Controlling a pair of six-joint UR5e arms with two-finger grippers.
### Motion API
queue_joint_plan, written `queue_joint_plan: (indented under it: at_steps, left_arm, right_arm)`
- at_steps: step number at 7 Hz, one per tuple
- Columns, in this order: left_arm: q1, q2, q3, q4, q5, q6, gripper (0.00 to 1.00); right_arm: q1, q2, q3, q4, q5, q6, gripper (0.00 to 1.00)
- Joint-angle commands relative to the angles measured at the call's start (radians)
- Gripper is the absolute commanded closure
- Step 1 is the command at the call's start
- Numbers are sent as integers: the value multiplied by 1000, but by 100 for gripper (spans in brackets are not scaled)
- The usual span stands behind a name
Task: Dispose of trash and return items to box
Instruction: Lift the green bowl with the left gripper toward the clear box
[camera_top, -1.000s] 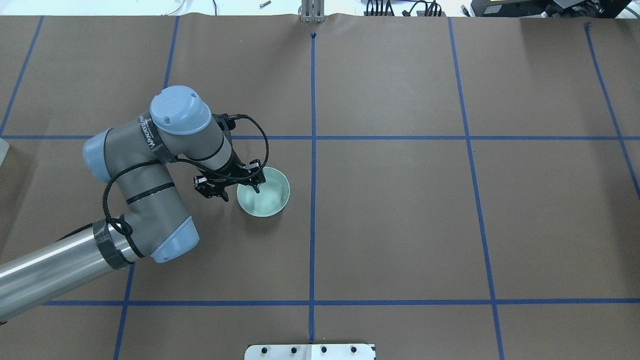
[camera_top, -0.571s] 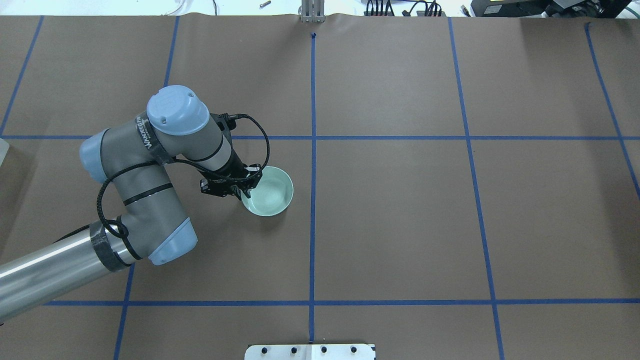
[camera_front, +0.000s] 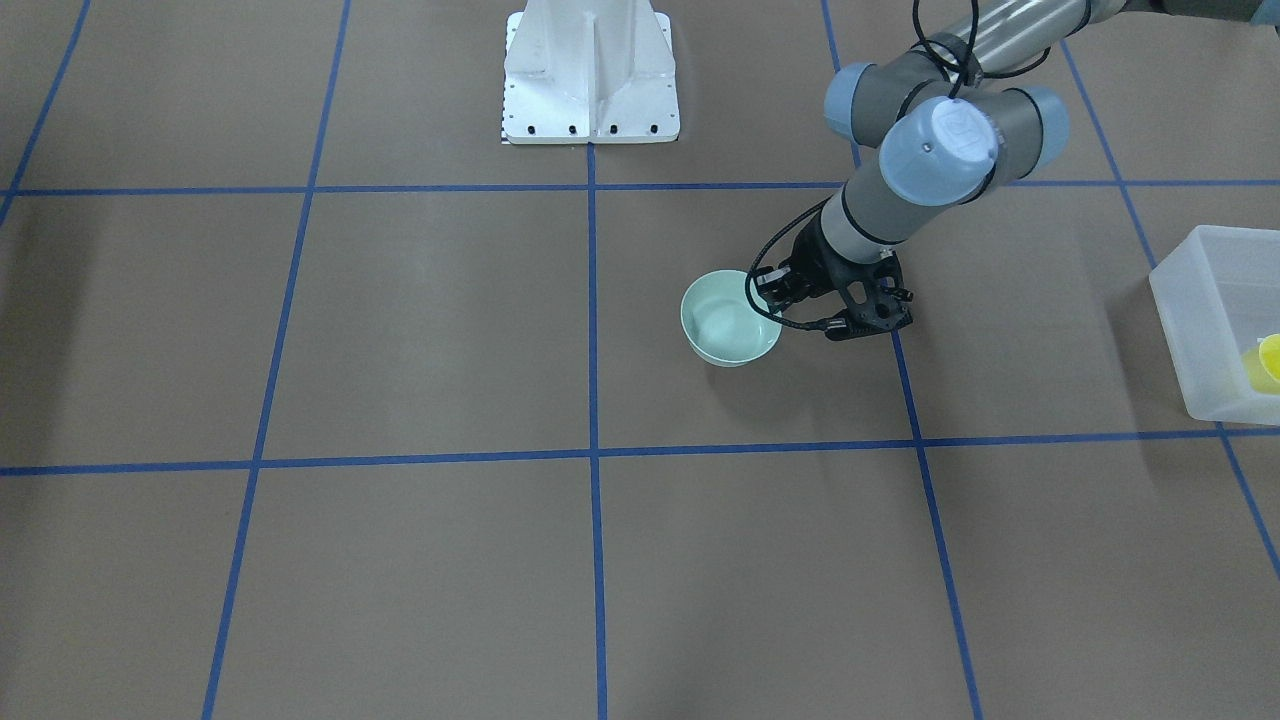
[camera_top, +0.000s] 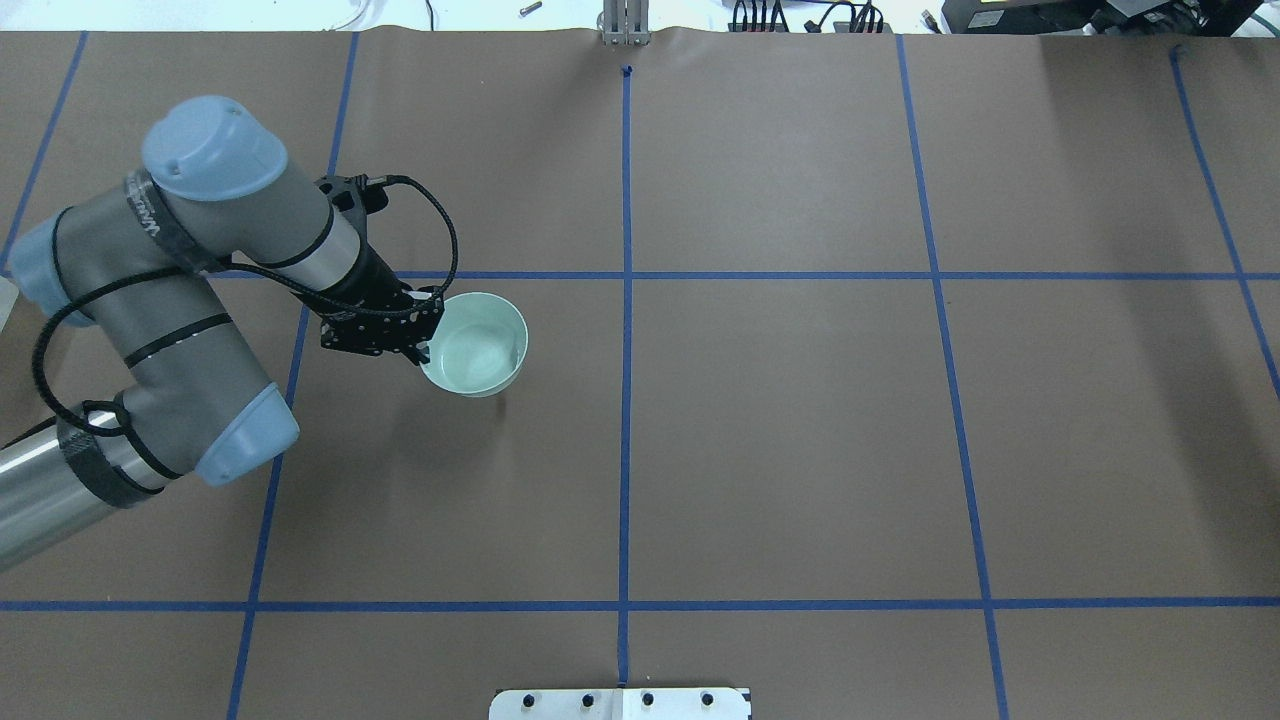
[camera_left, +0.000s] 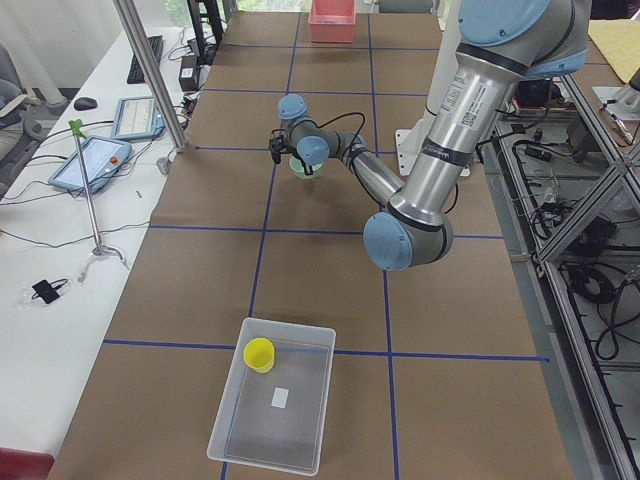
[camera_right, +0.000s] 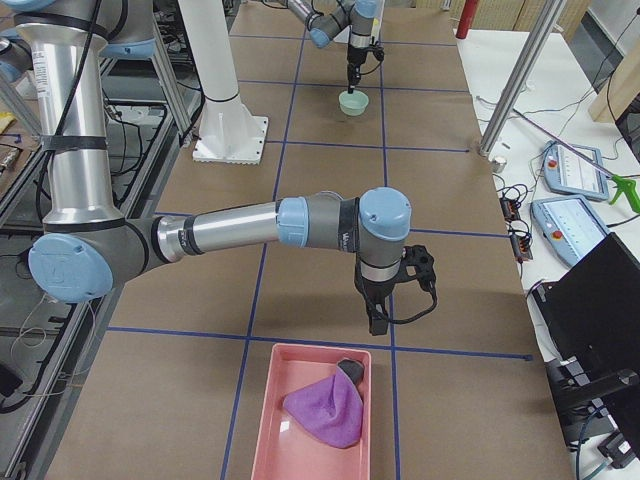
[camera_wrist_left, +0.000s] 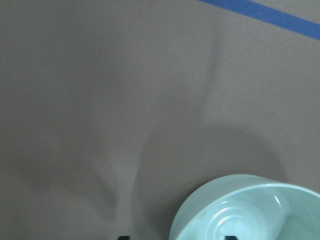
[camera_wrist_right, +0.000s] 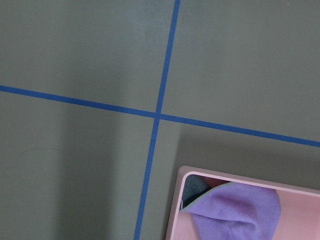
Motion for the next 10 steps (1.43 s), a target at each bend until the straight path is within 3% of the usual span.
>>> queue_joint_plan:
  at_steps: [1, 4, 6, 7, 8, 10]
  left_arm:
    - [-146, 97, -69, 4, -109, 135, 100]
    - [-393, 322, -77, 36, -151, 662, 100]
    - [-598, 396, -33, 186, -149, 1111, 100]
    - [-692, 407, 48, 208, -143, 1336, 100]
    - [-820, 393, 198, 201, -137, 1528, 100]
    - [-927, 303, 507, 164, -136, 1751, 100]
  right_arm:
    - [-92, 0, 53, 3, 19, 129, 0]
    - [-216, -1, 87, 117, 22, 372, 0]
    - [-272, 0, 116, 125, 24, 458, 0]
    - [-295, 0, 133, 128, 24, 497, 0]
    - [-302, 0, 135, 128, 24, 500, 0]
    - [-303, -1, 135, 128, 24, 500, 0]
